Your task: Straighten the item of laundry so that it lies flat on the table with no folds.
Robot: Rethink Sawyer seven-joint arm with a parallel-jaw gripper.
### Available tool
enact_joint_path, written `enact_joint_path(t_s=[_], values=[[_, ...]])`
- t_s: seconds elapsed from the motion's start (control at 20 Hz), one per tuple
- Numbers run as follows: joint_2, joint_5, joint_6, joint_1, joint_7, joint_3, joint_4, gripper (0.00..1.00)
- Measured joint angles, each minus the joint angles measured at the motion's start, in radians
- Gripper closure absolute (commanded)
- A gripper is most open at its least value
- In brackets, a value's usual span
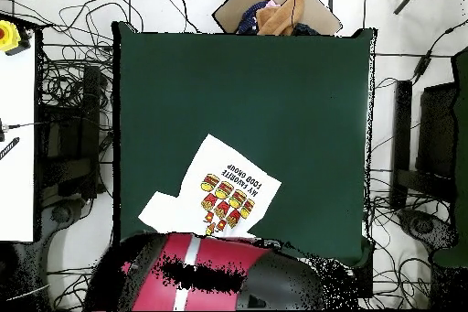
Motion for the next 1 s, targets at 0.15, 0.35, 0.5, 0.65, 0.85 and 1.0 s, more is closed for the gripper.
enact_joint_path(t_s=[0.15, 0.35, 0.5, 0.65, 0.85, 1.0], values=[[0.010, 0.037, -0.001, 0.036, 0.000, -0.002, -0.005, 1.00], [0.003, 0.084, 0.009, 0.079, 0.000, -0.009, -0.004, 1.00], [-0.005, 0.116, 0.016, 0.096, 0.000, -0.008, -0.005, 1.00], [-0.015, 0.166, 0.017, 0.119, 0.000, -0.008, -0.004, 1.00], [-0.029, 0.216, 0.017, 0.156, 0.000, -0.010, -0.007, 1.00], [-0.041, 0.239, 0.025, 0.185, 0.000, -0.016, -0.013, 1.00]])
